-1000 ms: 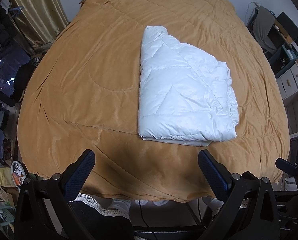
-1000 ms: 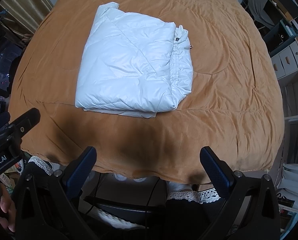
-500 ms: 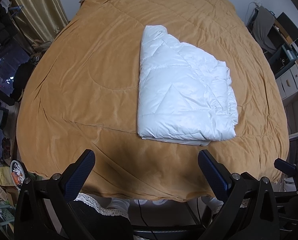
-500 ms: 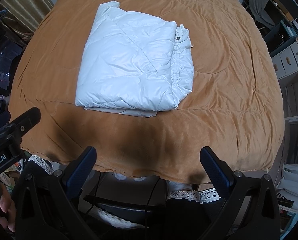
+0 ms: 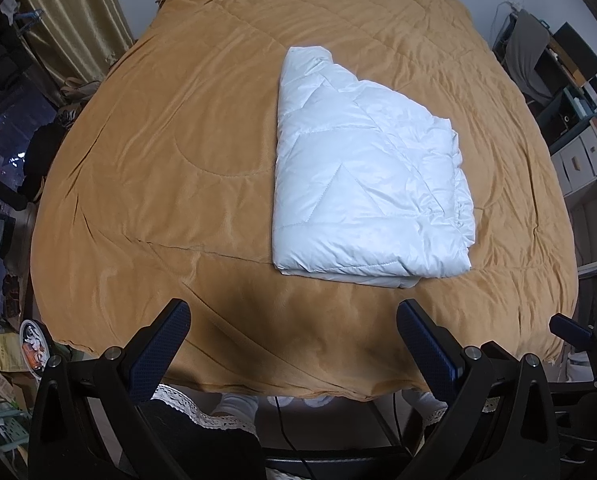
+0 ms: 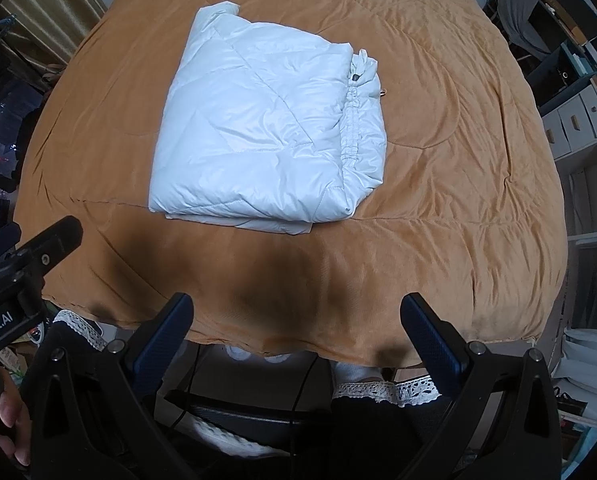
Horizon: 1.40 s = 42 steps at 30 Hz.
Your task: Fold large clothes
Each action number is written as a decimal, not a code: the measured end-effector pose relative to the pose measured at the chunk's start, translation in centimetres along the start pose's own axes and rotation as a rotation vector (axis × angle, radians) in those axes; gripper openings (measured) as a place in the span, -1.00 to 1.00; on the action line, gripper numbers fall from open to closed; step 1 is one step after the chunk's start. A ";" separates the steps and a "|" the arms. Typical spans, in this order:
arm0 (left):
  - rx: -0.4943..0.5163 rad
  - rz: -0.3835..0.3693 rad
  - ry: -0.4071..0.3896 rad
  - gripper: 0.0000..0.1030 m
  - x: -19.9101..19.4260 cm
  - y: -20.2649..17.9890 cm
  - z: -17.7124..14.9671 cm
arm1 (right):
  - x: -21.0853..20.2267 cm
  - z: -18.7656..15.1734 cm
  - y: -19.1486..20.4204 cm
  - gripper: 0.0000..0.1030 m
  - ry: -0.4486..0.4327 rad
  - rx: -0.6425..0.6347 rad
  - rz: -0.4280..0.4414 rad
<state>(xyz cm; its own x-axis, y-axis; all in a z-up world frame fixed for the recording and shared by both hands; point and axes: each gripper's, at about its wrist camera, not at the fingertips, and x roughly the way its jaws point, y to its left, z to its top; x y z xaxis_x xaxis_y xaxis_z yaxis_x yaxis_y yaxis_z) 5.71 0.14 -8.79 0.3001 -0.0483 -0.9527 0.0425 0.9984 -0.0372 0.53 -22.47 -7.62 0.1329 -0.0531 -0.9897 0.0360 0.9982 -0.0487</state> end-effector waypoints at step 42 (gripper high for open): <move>0.007 -0.008 0.027 0.99 0.6 0.3 0.2 | 0.4 0.2 0.0 1.00 0.021 -0.018 -0.002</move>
<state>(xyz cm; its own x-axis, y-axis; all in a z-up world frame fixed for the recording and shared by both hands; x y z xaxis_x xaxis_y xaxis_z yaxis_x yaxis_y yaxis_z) 6.10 0.38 -9.32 0.2736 -0.0552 -0.9603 0.0515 0.9978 -0.0427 0.78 -22.48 -8.01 0.1125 -0.0544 -0.9922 0.0179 0.9984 -0.0527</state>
